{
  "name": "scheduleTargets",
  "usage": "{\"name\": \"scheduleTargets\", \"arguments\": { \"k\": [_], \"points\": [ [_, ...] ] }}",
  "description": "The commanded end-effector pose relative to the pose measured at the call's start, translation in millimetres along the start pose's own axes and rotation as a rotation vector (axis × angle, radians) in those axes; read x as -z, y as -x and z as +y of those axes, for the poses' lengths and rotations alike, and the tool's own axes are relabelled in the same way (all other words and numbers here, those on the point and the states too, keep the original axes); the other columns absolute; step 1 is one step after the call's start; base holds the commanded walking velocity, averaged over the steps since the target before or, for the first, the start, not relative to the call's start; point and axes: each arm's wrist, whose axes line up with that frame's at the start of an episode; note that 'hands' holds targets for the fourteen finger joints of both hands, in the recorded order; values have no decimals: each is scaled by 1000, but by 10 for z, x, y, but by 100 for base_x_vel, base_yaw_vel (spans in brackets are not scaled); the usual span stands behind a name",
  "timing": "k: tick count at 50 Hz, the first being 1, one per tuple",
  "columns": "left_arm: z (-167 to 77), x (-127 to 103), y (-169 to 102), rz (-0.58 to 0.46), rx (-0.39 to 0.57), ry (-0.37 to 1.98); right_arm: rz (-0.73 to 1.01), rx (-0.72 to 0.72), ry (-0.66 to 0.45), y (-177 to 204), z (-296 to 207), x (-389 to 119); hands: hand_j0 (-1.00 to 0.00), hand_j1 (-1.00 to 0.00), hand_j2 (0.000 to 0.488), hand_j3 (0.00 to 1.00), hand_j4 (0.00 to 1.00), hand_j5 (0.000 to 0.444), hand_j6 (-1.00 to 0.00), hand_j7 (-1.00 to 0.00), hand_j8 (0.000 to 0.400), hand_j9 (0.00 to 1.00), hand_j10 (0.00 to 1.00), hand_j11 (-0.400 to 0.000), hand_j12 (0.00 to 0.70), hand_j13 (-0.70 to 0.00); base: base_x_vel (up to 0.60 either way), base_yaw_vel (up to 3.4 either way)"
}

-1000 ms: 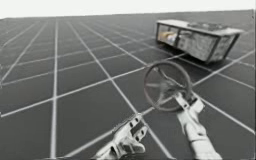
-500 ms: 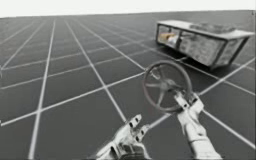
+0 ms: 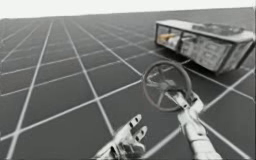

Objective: Pick up and drop off the object

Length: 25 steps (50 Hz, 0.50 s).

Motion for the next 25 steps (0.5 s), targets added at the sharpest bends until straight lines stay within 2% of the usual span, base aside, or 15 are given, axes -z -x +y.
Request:
{"name": "scheduleTargets", "arguments": {
  "k": [1, 25],
  "points": [
    [-26, -2, -17, 7, 1, -10, -17, 0, -24, -23, -22, -54, 0, 0, 0, 1000, 1000, 0, 0, 0, 0, 1000, 1000, -400, 0, -700, 58, 4],
    [-26, -2, -17, 7, 1, -10, -17, 0, -24, -23, -22, -54, 0, 0, 0, 1000, 1000, 0, 0, 0, 0, 1000, 1000, -400, 0, -700, 58, 3]
  ]
}}
